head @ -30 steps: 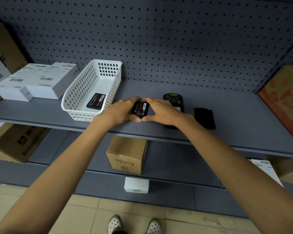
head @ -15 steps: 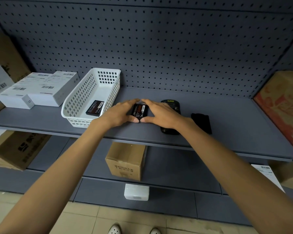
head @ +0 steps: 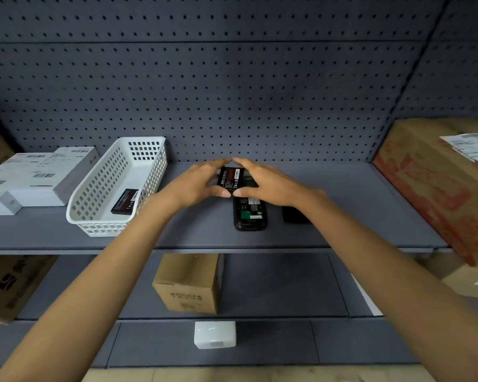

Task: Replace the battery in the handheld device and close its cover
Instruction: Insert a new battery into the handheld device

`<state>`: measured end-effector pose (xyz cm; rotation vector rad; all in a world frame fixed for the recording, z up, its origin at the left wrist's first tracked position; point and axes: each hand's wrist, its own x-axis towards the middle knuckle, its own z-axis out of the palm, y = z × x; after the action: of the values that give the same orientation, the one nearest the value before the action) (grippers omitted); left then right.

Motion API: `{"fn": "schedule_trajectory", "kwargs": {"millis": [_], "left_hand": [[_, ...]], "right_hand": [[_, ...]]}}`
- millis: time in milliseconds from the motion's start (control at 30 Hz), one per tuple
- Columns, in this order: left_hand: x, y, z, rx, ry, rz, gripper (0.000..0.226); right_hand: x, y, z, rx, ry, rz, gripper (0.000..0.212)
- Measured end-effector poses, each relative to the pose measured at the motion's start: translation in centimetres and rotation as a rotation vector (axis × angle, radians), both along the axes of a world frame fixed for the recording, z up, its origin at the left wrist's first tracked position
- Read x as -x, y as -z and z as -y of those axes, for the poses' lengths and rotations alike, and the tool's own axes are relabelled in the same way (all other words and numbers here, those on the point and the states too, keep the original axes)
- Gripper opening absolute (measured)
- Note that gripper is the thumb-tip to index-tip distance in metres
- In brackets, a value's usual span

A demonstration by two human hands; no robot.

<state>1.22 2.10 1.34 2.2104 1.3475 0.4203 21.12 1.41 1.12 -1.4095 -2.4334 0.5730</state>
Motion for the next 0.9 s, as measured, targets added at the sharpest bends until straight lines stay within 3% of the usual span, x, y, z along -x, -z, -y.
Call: {"fn": "schedule_trajectory", "kwargs": {"millis": [233,567,733,900], "left_hand": [[-2.8,0.1,-0.7,0.023,-0.009,0.214,0.088],[-4.8,0.8,0.0,-0.165,-0.17,0.389,0.06],[-4.8,1.1,0.8,-0.148,-0.209,0.472,0.056],[-4.6,1.5,2.0,-0.171,-0.222,0.528,0.054]], "right_hand": [[-3.0,-0.1,0.2,-0.043,0.071,-0.076,0.089],[-3.6,1.9,1.4,-0.186,0.125,-0.246,0.094],[-3.3,2.5,1.6,-0.2,0.147,-0.286,0.082],[-3.0,2.8,1.8,-0.222,0.139,-0.355,0.052]]}}
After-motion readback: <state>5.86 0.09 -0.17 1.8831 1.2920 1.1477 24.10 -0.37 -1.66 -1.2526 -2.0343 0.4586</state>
